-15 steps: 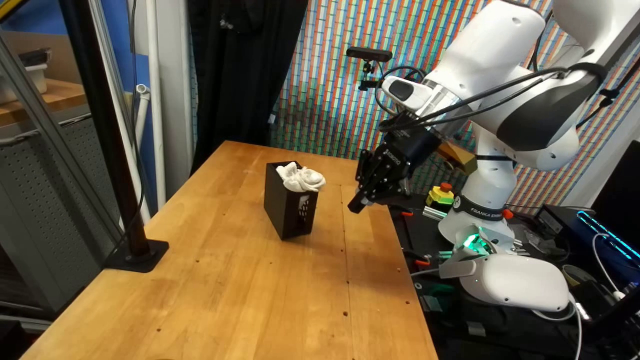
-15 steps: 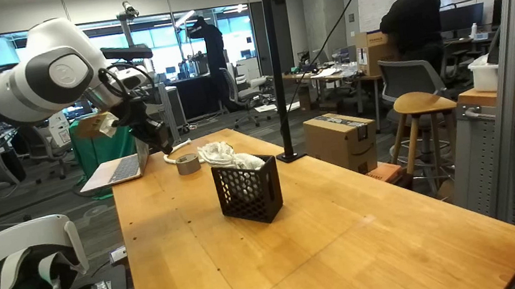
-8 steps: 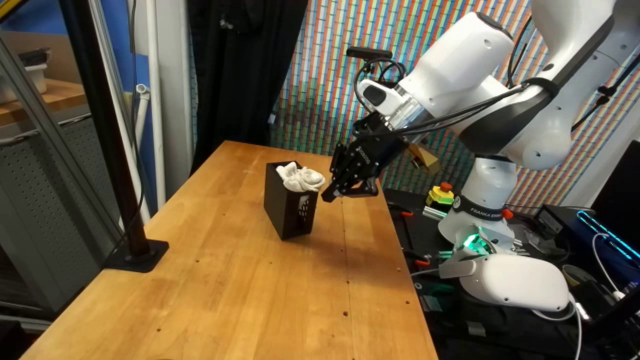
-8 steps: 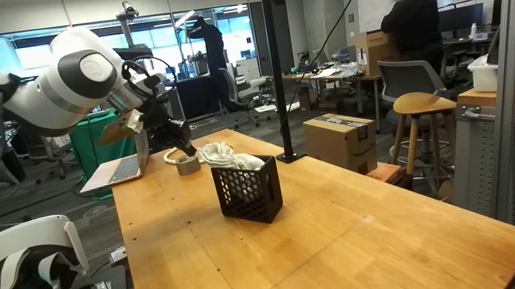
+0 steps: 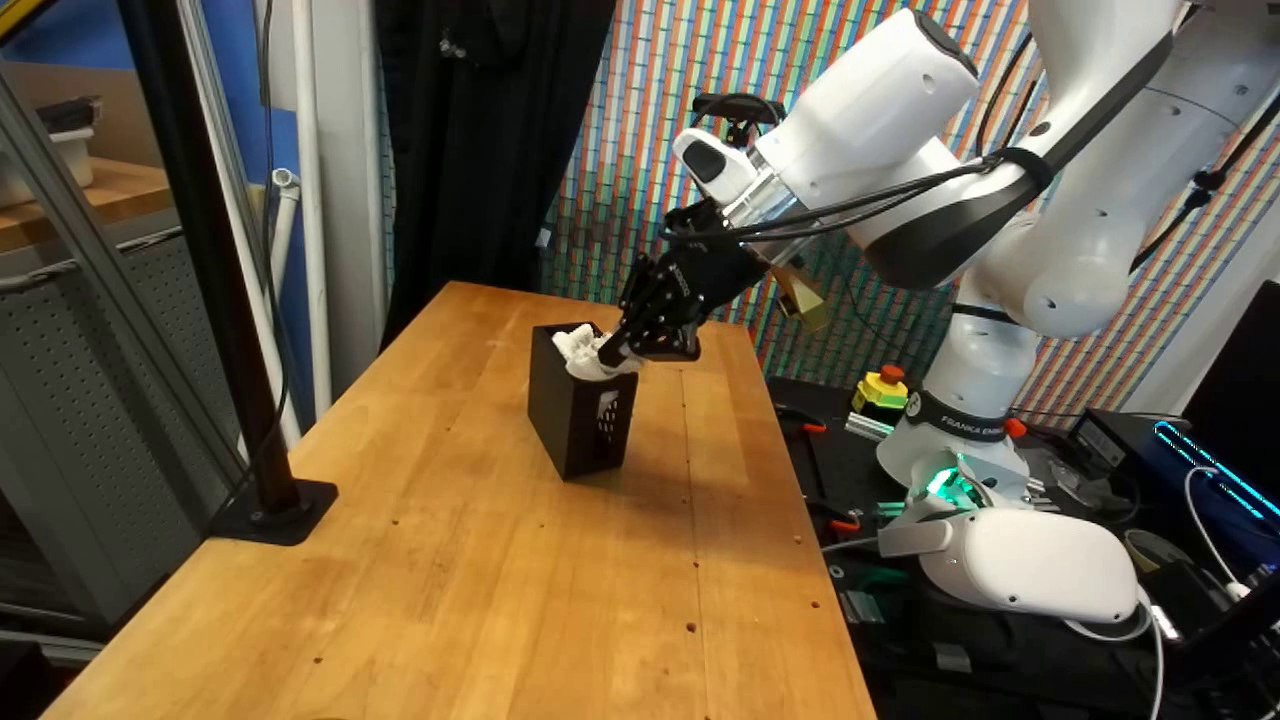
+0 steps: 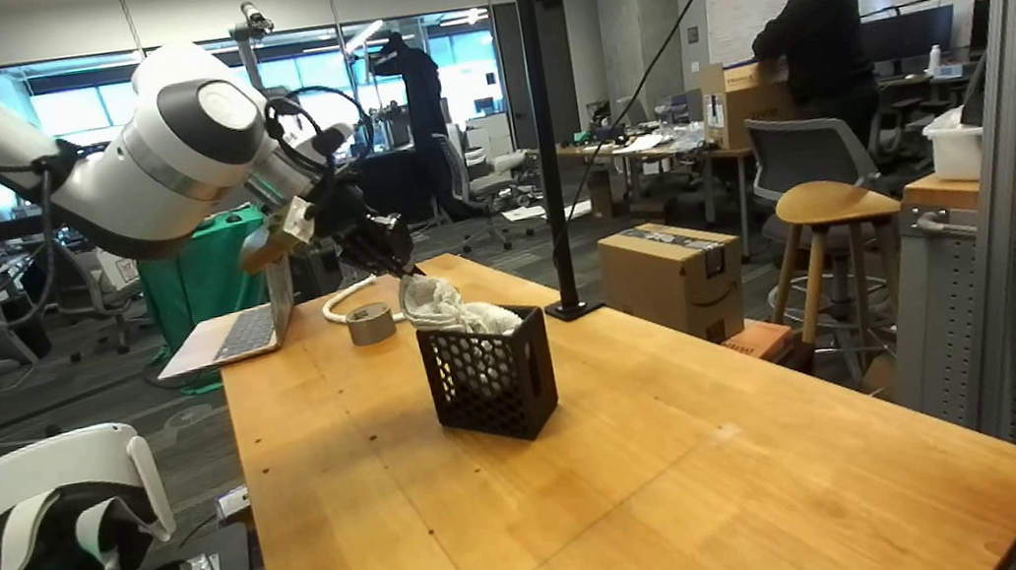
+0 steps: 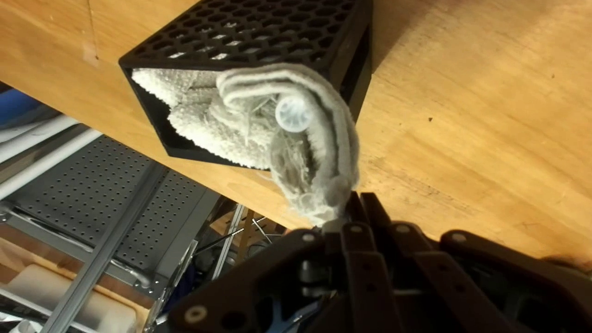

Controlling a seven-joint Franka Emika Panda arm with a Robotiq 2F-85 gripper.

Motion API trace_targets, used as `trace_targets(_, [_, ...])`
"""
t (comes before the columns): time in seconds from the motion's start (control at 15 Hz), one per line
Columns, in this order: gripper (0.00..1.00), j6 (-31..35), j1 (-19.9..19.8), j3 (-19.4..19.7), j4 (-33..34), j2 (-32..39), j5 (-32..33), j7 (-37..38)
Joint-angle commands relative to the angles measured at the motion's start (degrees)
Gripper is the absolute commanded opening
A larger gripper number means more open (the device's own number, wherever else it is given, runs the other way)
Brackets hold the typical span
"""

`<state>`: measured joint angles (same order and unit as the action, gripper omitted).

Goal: Put the marker on the cloth, fold the cloth and put it in the box

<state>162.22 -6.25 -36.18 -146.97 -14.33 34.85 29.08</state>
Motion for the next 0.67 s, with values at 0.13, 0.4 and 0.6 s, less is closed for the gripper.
trace_targets(0.13, [0.07,-0.4,-3.9,-2.5,2.0,0.7,4.6,5.1])
trace_targets(0.4, [0.07,-0.5,-4.4,-2.6,1.6,0.9,4.2,5.5])
trace_targets(0.6, [0.08,-1.0,-5.0,-3.1,1.2,0.5,4.9,6.0])
